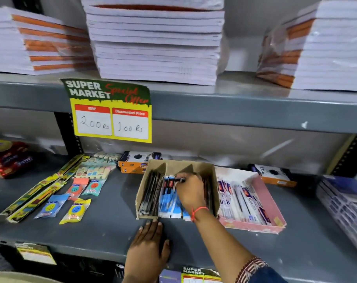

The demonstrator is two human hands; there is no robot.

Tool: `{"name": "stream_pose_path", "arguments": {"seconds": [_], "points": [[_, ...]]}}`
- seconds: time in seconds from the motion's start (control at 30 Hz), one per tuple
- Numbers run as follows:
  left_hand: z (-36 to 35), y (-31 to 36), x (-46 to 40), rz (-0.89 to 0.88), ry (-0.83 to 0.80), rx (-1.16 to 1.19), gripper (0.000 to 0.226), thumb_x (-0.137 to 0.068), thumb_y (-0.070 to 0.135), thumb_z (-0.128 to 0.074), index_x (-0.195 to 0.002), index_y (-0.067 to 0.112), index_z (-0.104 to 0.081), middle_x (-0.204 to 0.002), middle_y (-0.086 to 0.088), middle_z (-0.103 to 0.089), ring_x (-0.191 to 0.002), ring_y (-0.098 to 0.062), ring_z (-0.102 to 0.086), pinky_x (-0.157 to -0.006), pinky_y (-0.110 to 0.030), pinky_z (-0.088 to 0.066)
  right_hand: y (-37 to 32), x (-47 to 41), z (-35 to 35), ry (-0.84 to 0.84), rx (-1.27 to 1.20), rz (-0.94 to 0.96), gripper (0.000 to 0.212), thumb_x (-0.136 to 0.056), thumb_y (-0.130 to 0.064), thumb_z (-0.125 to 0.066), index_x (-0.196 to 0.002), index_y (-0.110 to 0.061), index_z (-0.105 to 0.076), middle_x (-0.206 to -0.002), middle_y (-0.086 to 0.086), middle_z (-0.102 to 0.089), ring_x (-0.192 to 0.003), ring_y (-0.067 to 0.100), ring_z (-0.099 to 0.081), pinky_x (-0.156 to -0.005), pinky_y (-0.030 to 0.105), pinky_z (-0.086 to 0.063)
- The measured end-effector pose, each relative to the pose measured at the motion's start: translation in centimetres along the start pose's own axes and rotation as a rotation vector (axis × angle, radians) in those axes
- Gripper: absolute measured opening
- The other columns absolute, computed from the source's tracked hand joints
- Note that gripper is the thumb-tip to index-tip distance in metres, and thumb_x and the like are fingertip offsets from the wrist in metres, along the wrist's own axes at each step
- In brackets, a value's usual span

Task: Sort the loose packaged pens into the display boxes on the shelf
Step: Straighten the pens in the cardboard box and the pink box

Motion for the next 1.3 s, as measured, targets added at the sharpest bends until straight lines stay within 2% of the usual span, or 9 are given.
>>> {"name": "stream_pose_path", "arguments": {"seconds": [0.13,0.23,0.33,0.5,0.63,1.03,1.17,1.23,1.3], "points": [[-0.6,1.8,0.2,-0.025,0.055,0.005,0.051,-0.081,0.035,-0.037,-0.083,0.001,-0.075,-0.091,-0.016,-0.072,-0.077,-0.029,-0.07,-0.088,-0.03,-0.037,1.0,-0.3,3.0,0.142,-0.049,0.035,0.036,-0.08,0.001,-0.048,-0.098,-0.016,-0.074,-0.119,0.01,-0.062,-0.092,0.03,-0.066,-0.079,0.033,-0.054],[-1.5,5.2,0.9,-0.113,0.012,0.062,0.047,-0.07,0.037,-0.043,-0.083,0.007,-0.077,-0.091,-0.01,-0.073,-0.078,-0.022,-0.07,-0.077,-0.027,-0.048,3.0,-1.1,5.9,0.253,-0.008,-0.018,0.033,-0.079,-0.001,-0.047,-0.097,-0.012,-0.072,-0.114,0.013,-0.065,-0.089,0.031,-0.066,-0.067,0.024,-0.046],[-2.7,8.5,1.1,-0.204,-0.021,0.103,0.046,-0.067,0.039,-0.045,-0.082,0.009,-0.077,-0.091,-0.008,-0.073,-0.08,-0.021,-0.07,-0.085,-0.026,-0.039,5.8,-1.6,9.1,0.308,0.093,-0.117,0.031,-0.08,0.003,-0.045,-0.103,-0.004,-0.065,-0.111,0.022,-0.063,-0.097,0.037,-0.063,-0.077,0.034,-0.05],[-3.4,9.9,0.0,-0.207,-0.058,0.072,0.046,-0.07,0.038,-0.046,-0.084,0.008,-0.077,-0.093,-0.007,-0.073,-0.085,-0.021,-0.069,-0.101,-0.022,-0.023,10.3,-1.9,11.0,-0.016,0.486,-0.283,0.034,-0.09,-0.013,-0.045,-0.12,-0.001,-0.057,-0.124,0.02,-0.06,-0.116,0.034,-0.056,-0.095,0.037,-0.046],[-3.6,9.0,-0.4,-0.178,-0.096,0.045,0.049,-0.071,0.04,-0.045,-0.09,0.006,-0.076,-0.097,-0.009,-0.072,-0.088,-0.022,-0.069,-0.103,-0.021,-0.017,12.7,-1.8,10.6,-0.111,0.626,-0.314,0.038,-0.087,-0.019,-0.052,-0.121,-0.003,-0.054,-0.125,0.018,-0.059,-0.117,0.033,-0.055,-0.099,0.039,-0.048],[-4.0,9.0,-0.4,-0.22,-0.074,0.018,0.05,-0.072,0.041,-0.046,-0.094,0.006,-0.075,-0.102,-0.01,-0.071,-0.093,-0.024,-0.068,-0.104,-0.023,-0.019,13.1,-2.8,10.1,-0.147,0.539,-0.327,0.05,-0.09,-0.003,-0.039,-0.139,0.001,-0.029,-0.13,0.02,-0.057,-0.12,0.034,-0.055,-0.101,0.04,-0.047],[-3.9,9.0,-0.3,-0.232,-0.066,0.006,0.05,-0.08,0.042,-0.043,-0.095,0.007,-0.075,-0.103,-0.009,-0.071,-0.092,-0.024,-0.068,-0.102,-0.024,-0.02,13.1,-3.5,11.3,-0.13,0.404,-0.374,0.031,-0.088,-0.004,-0.043,-0.116,0.002,-0.054,-0.111,0.019,-0.063,-0.105,0.032,-0.061,-0.097,0.037,-0.049],[-3.9,8.9,-0.2,-0.222,-0.072,0.014,0.05,-0.073,0.041,-0.047,-0.095,0.006,-0.075,-0.104,-0.01,-0.07,-0.093,-0.025,-0.067,-0.102,-0.024,-0.02,12.8,-3.6,12.6,-0.081,0.271,-0.385,0.015,-0.085,-0.004,-0.045,-0.074,-0.008,-0.055,-0.072,0.009,-0.058,-0.065,0.021,-0.056,-0.074,0.034,-0.054],[-4.0,8.9,-0.2,-0.213,-0.086,0.012,0.05,-0.072,0.041,-0.047,-0.095,0.006,-0.075,-0.104,-0.01,-0.07,-0.093,-0.025,-0.067,-0.103,-0.023,-0.02,13.0,-3.8,14.0,-0.017,0.083,-0.423,0.028,-0.083,-0.003,-0.046,-0.056,-0.011,-0.041,-0.055,0.004,-0.041,-0.051,0.015,-0.036,-0.051,0.026,-0.038]]}}
Point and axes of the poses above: each hand's wrist, its own x-axis away from the middle knuckle, its own z-axis out of the back of the hand, y = z × x, the point moved 4 cm from there along -x, towards the middle knuckle
